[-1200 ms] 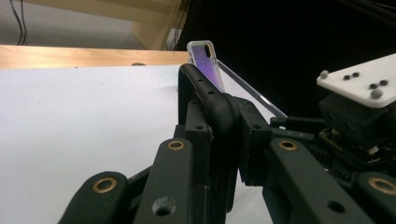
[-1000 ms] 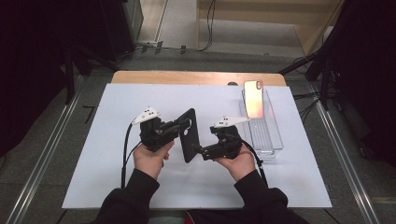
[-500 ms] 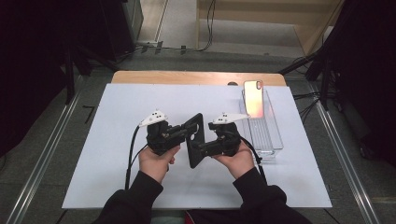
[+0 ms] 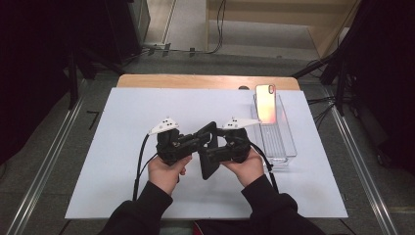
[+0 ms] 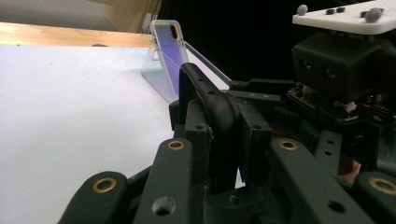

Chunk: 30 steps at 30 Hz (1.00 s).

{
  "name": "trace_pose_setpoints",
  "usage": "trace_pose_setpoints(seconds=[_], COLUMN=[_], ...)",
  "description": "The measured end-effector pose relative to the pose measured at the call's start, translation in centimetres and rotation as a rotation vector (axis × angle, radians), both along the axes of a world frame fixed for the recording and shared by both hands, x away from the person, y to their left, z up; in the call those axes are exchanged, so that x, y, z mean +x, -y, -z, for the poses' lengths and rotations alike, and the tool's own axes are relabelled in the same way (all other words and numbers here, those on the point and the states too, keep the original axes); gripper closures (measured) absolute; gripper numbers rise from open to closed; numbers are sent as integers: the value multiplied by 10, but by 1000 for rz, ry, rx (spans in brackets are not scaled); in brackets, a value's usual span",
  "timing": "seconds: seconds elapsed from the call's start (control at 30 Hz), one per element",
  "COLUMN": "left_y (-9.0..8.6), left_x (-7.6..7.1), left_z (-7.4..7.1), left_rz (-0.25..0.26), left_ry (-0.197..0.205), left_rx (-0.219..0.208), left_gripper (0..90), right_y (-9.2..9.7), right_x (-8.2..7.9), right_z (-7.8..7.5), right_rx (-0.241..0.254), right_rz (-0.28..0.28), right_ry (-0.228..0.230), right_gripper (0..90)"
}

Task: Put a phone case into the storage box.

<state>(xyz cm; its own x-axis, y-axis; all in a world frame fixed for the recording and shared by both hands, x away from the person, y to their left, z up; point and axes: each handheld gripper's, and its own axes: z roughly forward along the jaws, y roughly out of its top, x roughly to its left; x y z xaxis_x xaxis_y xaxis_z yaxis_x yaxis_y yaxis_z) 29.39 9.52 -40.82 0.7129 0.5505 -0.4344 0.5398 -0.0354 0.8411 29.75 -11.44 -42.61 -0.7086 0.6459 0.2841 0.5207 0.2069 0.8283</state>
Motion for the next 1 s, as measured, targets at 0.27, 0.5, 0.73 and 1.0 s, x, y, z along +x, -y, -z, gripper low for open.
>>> trace_pose_setpoints(seconds=[0.27,0.5,0.73,1.0], left_y=[-3,-9,-15,-25], left_x=[1,2,2,5], left_z=[-3,-9,-11,-9], left_rz=[-7,-15,9,41], left_ry=[-1,-35,-86,-160], left_rx=[-15,-35,-32,14], left_gripper=[715,615,537,462], right_y=[0,8,16,24], right_x=[-2,4,8,11], right_z=[-3,2,3,1], right_rx=[-33,-47,-57,-60], right_rz=[27,56,80,94], right_ry=[27,6,2,-3], right_gripper=[116,117,117,117])
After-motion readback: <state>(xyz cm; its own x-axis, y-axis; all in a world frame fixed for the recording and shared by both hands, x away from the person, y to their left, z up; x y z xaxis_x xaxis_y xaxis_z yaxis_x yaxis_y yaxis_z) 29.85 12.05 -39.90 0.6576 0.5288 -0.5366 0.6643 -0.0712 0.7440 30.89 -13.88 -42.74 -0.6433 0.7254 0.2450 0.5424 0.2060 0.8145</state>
